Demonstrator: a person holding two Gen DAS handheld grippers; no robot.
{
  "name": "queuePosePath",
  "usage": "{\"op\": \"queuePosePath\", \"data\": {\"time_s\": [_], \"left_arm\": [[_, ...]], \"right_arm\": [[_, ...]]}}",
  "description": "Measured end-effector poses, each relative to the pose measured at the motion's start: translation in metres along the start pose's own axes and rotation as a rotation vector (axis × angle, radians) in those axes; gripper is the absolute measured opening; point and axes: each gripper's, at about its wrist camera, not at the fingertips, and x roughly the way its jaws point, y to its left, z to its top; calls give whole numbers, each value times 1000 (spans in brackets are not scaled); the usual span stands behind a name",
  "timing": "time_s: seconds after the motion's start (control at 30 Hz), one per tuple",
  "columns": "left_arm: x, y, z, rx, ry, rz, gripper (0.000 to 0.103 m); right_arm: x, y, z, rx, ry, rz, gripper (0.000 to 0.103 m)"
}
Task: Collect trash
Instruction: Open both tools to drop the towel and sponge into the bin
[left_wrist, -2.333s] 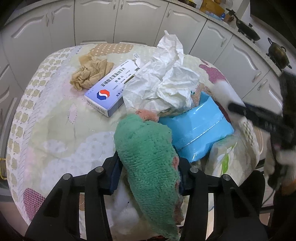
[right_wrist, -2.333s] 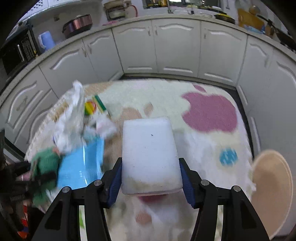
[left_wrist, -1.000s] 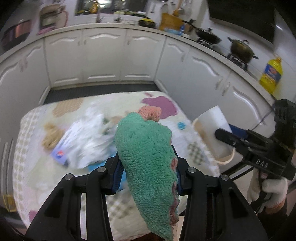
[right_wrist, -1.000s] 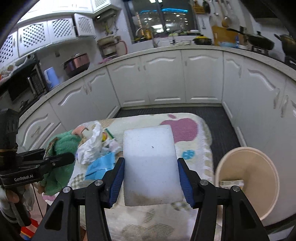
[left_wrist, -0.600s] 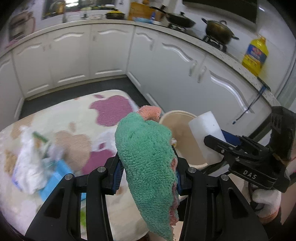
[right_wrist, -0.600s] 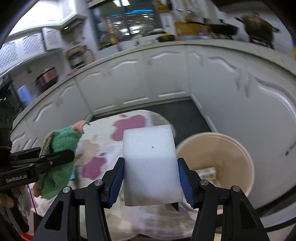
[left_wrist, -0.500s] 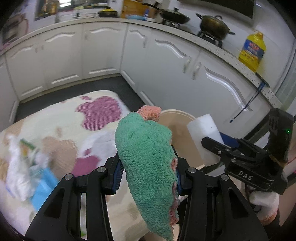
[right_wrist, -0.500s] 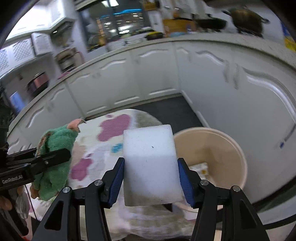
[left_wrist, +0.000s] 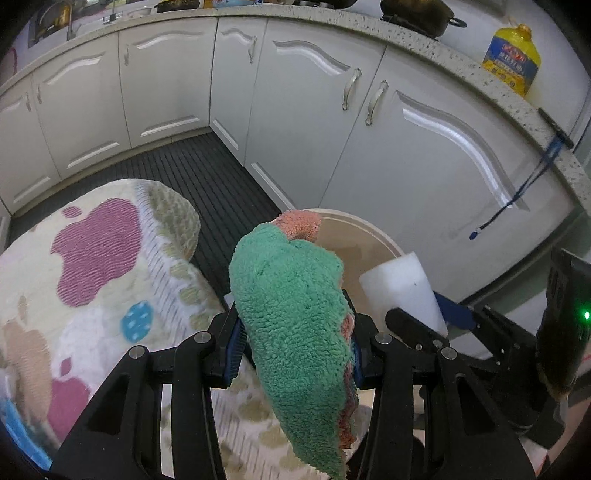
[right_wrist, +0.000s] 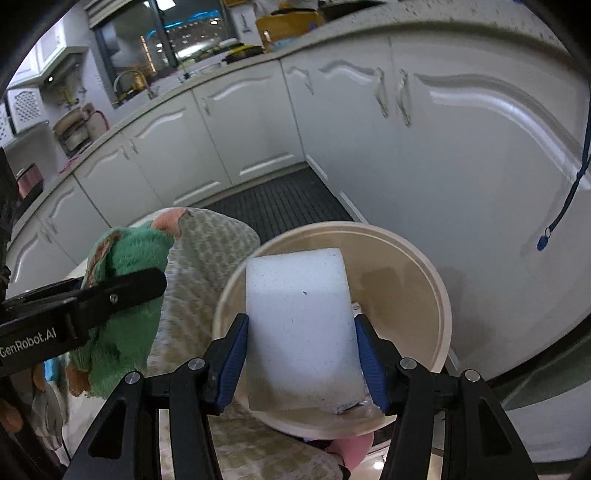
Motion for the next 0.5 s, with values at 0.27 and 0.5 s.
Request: {"op": "queuePosePath", "data": {"time_s": [0.27, 0.5], "left_arm": [[28, 2, 6, -18, 20, -6, 44], [32, 3, 8, -28, 5, -43, 58]], "right_arm": [[31, -12, 5, 6, 30, -53, 56], [36, -21, 2, 53, 29, -74, 69]]}}
